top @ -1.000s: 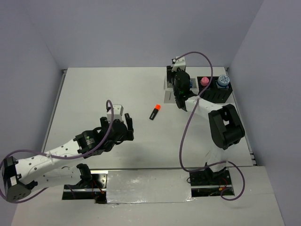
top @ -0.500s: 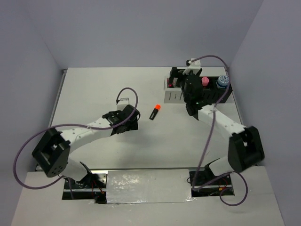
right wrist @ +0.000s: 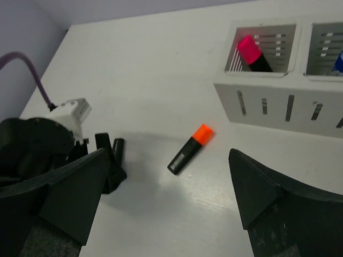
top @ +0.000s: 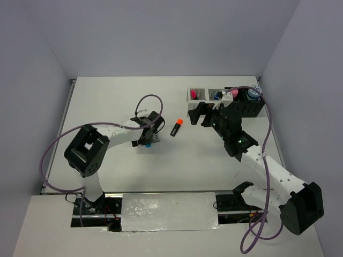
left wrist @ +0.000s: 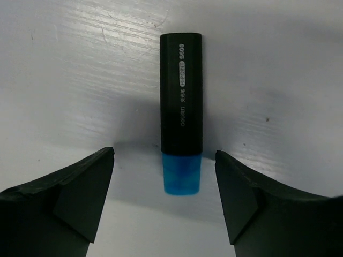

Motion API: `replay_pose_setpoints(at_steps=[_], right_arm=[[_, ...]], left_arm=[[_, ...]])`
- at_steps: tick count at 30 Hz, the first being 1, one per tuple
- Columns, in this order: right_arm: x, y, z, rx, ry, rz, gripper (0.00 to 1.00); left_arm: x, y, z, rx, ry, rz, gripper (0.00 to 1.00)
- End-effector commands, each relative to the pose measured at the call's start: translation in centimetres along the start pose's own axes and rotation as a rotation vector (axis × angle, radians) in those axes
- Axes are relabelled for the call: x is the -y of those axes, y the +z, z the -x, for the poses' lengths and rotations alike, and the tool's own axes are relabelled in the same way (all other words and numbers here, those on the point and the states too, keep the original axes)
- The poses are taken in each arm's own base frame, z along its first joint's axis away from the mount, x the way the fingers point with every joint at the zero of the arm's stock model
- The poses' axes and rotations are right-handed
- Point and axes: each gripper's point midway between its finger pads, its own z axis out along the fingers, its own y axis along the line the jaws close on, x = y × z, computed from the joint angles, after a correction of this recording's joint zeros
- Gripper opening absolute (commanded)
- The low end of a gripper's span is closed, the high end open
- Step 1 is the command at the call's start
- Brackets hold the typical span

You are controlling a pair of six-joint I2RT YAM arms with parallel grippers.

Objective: Sort the stationery into containers
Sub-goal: Pick up the pen from the center of the board.

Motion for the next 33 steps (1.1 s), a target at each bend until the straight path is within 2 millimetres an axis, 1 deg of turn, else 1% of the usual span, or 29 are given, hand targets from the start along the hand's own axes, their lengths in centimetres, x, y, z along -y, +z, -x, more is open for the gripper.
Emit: replay_pose_setpoints(at_steps=[1, 3, 4, 6, 7, 8, 9, 10, 11, 12, 13, 14, 15, 16, 17, 18, 19, 20, 21, 22, 23, 24, 25, 27, 28, 30, 31, 33], right_arm=[[-1.3, -1.9, 0.7, -0.005, 0.012, 0.050, 1.00], [-1.2, -2.3, 0.4, -0.013, 0.016, 0.049, 1.00], [-1.5, -2.8, 0.8, 0.001, 0.019, 0.061, 1.00], [-1.9, -3.2, 0.7, -0.001, 0.026, 0.087, 1.00], [-2.0, -3.4, 0.8, 0.002, 0.028, 0.096, 1.00], [-2.2, -3.5, 0.9, 0.002, 0.031, 0.106, 1.00], [-2.4, -3.6, 0.9, 0.000, 0.034, 0.118, 1.00], [-2.6, -3.6, 0.7, -0.009, 0.037, 0.129, 1.00], [-3.2, -3.7, 0.5, -0.024, 0.040, 0.158, 1.00], [-3.3, -3.5, 0.1, -0.041, 0.046, 0.167, 1.00], [-3.5, -3.4, -0.1, -0.052, 0.064, 0.171, 1.00], [-3.6, -3.1, -0.3, -0.062, 0.081, 0.171, 1.00], [-3.7, -2.9, -0.7, -0.073, 0.122, 0.170, 1.00], [-3.9, -2.7, -0.8, -0.074, 0.142, 0.178, 1.00], [-4.3, -2.4, -1.6, -0.102, 0.167, 0.198, 1.00], [-5.0, -2.1, -1.7, -0.097, 0.210, 0.226, 1.00], [-5.4, -1.8, -2.1, -0.108, 0.223, 0.237, 1.00], [-5.5, -1.1, -2.9, -0.129, 0.230, 0.234, 1.00], [-6.6, -1.0, -3.0, -0.129, 0.235, 0.267, 1.00], [-7.3, -0.8, -3.3, -0.137, 0.234, 0.288, 1.00], [-8.1, -0.4, -3.8, -0.147, 0.228, 0.323, 1.00], [-9.2, -0.5, -4.5, -0.168, 0.224, 0.347, 0.99], [-9.5, -0.2, -5.5, -0.194, 0.221, 0.342, 0.99], [-10.2, 0.1, -6.2, -0.213, 0.213, 0.331, 0.99], [-10.9, 0.0, -7.1, -0.236, 0.211, 0.347, 0.99], [-12.0, -0.3, -7.9, -0.258, 0.224, 0.389, 0.98], [-12.3, -0.3, -8.0, -0.260, 0.230, 0.403, 0.97], [-12.7, -0.3, -8.5, -0.283, 0.248, 0.407, 0.95]], left_arm=[[0.5, 0.8, 0.3, -0.040, -0.033, -0.017, 0.86], [0.7, 1.6, -0.5, -0.072, -0.026, -0.007, 0.80], [0.7, 2.0, -0.8, -0.085, -0.022, 0.001, 0.69], [0.8, 2.7, -1.7, -0.113, -0.017, 0.007, 0.51], [0.8, 2.9, -1.9, -0.120, -0.019, 0.004, 0.38], [0.9, 2.9, -2.3, -0.132, -0.021, -0.006, 0.31], [0.7, 2.9, -2.7, -0.139, -0.021, -0.007, 0.11], [0.8, 2.8, -2.5, -0.130, -0.024, -0.025, 0.02], [0.8, 2.0, -2.9, -0.130, -0.022, -0.058, 0.00], [1.0, 1.4, -2.8, -0.116, -0.013, -0.087, 0.00], [1.6, -0.1, -2.3, -0.064, 0.008, -0.158, 0.00], [1.9, -1.0, -1.9, -0.027, 0.043, -0.199, 0.00], [2.2, -1.6, -1.9, 0.014, 0.061, -0.245, 0.00], [3.4, -4.2, -1.0, 0.079, 0.075, -0.332, 0.00], [4.1, -5.4, -0.8, 0.107, 0.094, -0.396, 0.00], [4.7, -6.5, -0.7, 0.144, 0.140, -0.456, 0.00], [5.9, -8.8, -0.3, 0.217, 0.148, -0.575, 0.00], [6.8, -10.4, -0.6, 0.230, 0.171, -0.668, 0.00], [6.8, -10.7, -1.4, 0.244, 0.208, -0.710, 0.00], [7.7, -13.2, -0.5, 0.306, 0.200, -0.807, 0.00], [8.0, -14.3, -0.8, 0.312, 0.217, -0.863, 0.00], [7.9, -14.6, -1.3, 0.315, 0.225, -0.890, 0.00], [8.2, -16.4, -0.7, 0.358, 0.213, -0.953, 0.00], [8.0, -18.0, -0.7, 0.385, 0.216, -1.021, 0.00], [8.0, -18.6, -0.5, 0.401, 0.213, -1.040, 0.00], [7.8, -19.6, -0.2, 0.423, 0.205, -1.066, 0.00], [7.7, -19.8, -0.1, 0.432, 0.205, -1.071, 0.00], [7.8, -21.0, 0.0, 0.450, 0.214, -1.114, 0.00]])
